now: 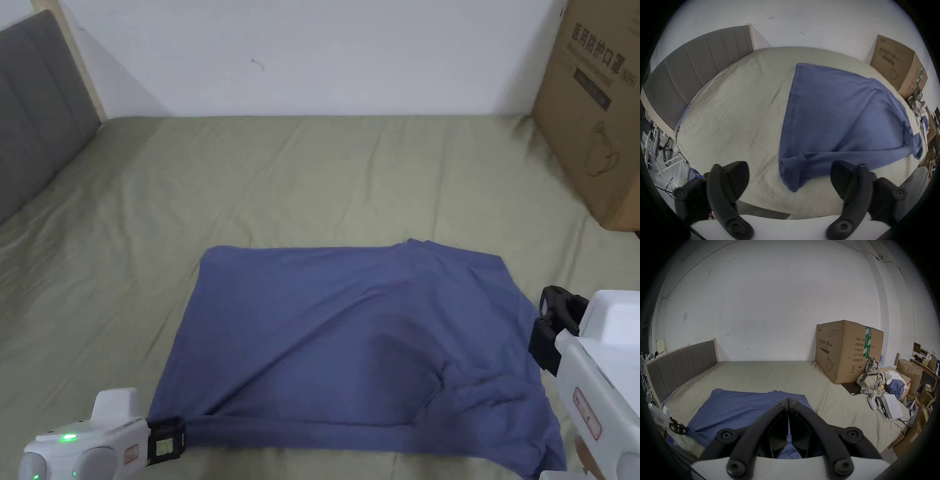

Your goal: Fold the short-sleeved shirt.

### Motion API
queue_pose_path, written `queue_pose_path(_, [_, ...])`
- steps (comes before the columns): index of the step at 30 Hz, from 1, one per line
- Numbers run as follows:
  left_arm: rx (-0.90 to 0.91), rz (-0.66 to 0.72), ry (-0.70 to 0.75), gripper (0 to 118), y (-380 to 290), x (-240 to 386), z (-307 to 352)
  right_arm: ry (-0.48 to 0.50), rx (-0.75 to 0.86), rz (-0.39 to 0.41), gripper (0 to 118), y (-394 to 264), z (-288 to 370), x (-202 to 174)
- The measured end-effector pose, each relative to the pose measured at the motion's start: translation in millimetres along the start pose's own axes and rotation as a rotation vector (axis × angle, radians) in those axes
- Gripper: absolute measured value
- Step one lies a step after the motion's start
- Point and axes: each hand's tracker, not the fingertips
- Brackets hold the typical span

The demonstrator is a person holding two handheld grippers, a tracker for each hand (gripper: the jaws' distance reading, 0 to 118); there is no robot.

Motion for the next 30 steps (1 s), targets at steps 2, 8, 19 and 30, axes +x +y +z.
queue_pose_path(2, [-0.021, -0.019, -0.025, 42, -1, -1, -10, -0.005, -0.012, 0.001, 0, -2, -1, 2])
queue_pose_path(8, [0.008, 0.001, -0.066, 5, 3, 11, -6, -0.036, -0.104, 0.003, 0, -22, -5, 19])
queue_pose_path(19, [0.121, 0.044, -0.104, 4, 17, 3, 19, -0.090, -0.559, -0.042, 104, -132, -51, 53])
queue_pose_path(30, [0.156, 0.072, -0.119, 4, 35, 2, 24, 0.026, -0.581, -0.117, 2, -142, -66, 57])
